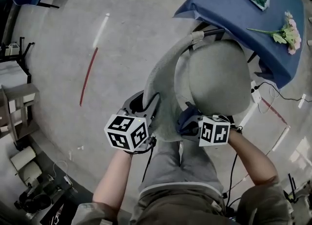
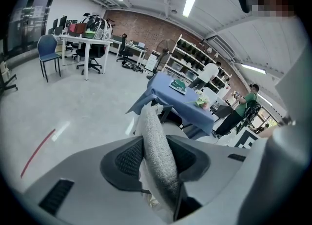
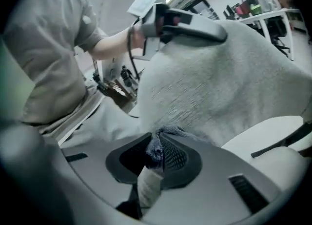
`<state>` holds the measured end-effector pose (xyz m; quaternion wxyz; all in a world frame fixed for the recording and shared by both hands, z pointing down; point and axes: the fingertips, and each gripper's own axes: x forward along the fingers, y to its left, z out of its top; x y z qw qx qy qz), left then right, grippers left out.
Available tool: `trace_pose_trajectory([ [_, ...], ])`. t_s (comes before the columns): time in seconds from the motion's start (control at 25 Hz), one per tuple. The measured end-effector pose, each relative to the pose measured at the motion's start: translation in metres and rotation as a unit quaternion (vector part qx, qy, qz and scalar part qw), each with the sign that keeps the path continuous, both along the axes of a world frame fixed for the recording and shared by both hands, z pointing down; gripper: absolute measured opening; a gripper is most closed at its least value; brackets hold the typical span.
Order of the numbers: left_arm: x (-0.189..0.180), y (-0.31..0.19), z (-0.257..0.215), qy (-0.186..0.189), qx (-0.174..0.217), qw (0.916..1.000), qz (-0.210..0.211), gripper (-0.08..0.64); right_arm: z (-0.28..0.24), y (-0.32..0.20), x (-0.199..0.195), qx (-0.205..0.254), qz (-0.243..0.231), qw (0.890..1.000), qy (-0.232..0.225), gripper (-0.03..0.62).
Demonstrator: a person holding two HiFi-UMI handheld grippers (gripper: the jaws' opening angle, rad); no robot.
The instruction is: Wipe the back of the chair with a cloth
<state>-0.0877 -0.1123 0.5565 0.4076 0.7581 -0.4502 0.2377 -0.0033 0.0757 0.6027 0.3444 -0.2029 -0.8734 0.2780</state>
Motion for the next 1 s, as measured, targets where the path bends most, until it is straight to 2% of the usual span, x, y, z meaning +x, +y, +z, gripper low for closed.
trace_pose_trajectory([
  [0.12, 0.0, 0.001, 0.001, 0.005, -0.004, 1.0, 0.0, 0.161, -0.008, 0.018, 0.015, -0.015, -0.065, 0.998, -0.002, 0.07],
  [0.24, 0.0, 0.0, 0.001, 0.004, -0.004, 1.0, -0.001, 0.161, -0.008, -0.002, 0.003, 0.008, -0.071, 0.997, -0.024, 0.07],
  [0.4, 0.003, 0.0, 0.003, 0.005, -0.006, 1.0, 0.003, 0.161, 0.002, -0.065, -0.031, 0.065, -0.012, 0.996, -0.055, 0.071],
  [0.52, 0.0, 0.001, 0.002, 0.003, -0.006, 1.0, 0.004, 0.163, 0.007, -0.127, -0.058, 0.099, 0.062, 0.991, -0.06, 0.069],
  [0.6, -0.002, 0.0, 0.002, 0.0, -0.007, 1.0, 0.004, 0.163, 0.01, -0.171, -0.066, 0.124, 0.119, 0.984, -0.053, 0.069],
  [0.68, 0.001, 0.0, 0.003, 0.004, -0.01, 0.9999, 0.009, 0.167, 0.011, -0.218, -0.059, 0.149, 0.189, 0.97, -0.041, 0.067],
  [0.72, 0.003, 0.0, 0.003, 0.008, -0.012, 0.9998, 0.012, 0.17, 0.01, -0.242, -0.051, 0.159, 0.232, 0.959, -0.035, 0.067],
  [0.8, 0.006, 0.001, 0.004, 0.013, -0.015, 0.9996, 0.018, 0.177, 0.001, -0.288, -0.031, 0.17, 0.325, 0.93, -0.033, 0.066],
  [0.92, 0.007, 0.0, 0.005, 0.015, -0.016, 0.9996, 0.018, 0.178, -0.012, -0.337, 0.003, 0.164, 0.446, 0.879, -0.035, 0.066],
  [0.96, 0.006, 0.0, 0.005, 0.015, -0.015, 0.9996, 0.017, 0.178, -0.013, -0.344, 0.011, 0.152, 0.472, 0.868, -0.035, 0.066],
  [1.0, 0.006, 0.0, 0.005, 0.015, -0.015, 0.9996, 0.016, 0.178, -0.012, -0.346, 0.014, 0.134, 0.489, 0.861, -0.037, 0.066],
])
